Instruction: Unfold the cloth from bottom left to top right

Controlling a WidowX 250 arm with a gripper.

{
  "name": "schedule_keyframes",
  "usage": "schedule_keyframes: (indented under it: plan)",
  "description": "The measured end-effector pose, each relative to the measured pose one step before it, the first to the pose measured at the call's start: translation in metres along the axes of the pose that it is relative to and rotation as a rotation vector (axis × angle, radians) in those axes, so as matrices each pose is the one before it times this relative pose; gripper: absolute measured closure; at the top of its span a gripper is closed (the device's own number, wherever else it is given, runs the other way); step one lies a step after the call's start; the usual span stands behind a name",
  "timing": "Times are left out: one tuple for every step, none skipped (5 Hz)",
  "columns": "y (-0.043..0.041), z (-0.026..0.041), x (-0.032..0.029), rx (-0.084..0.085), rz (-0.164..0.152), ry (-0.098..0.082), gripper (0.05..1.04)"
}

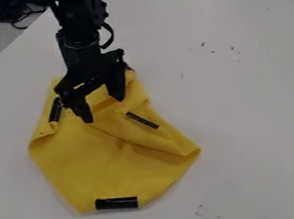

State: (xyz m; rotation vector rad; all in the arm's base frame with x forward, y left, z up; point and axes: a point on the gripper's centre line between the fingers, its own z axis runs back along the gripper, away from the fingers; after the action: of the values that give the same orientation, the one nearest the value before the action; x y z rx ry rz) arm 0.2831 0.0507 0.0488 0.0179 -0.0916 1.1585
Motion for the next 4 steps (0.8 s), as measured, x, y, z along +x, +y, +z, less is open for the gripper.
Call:
schedule_keyframes:
  plan:
    - [-0.00107,-0.01162,0.00119,0.0061,0.0374,0.0215,0.094]
    - [0.00592,-0.00842,-0.00121,-0.0265,0.0354,0.0139,0.184]
    - [0.00305,-0.00952,-0.00113,0.0102,0.0205,0.0164,0.484]
    - [0.00140,-0.00589,-0.00001,0.0235,0.0140,0.0081,0.776]
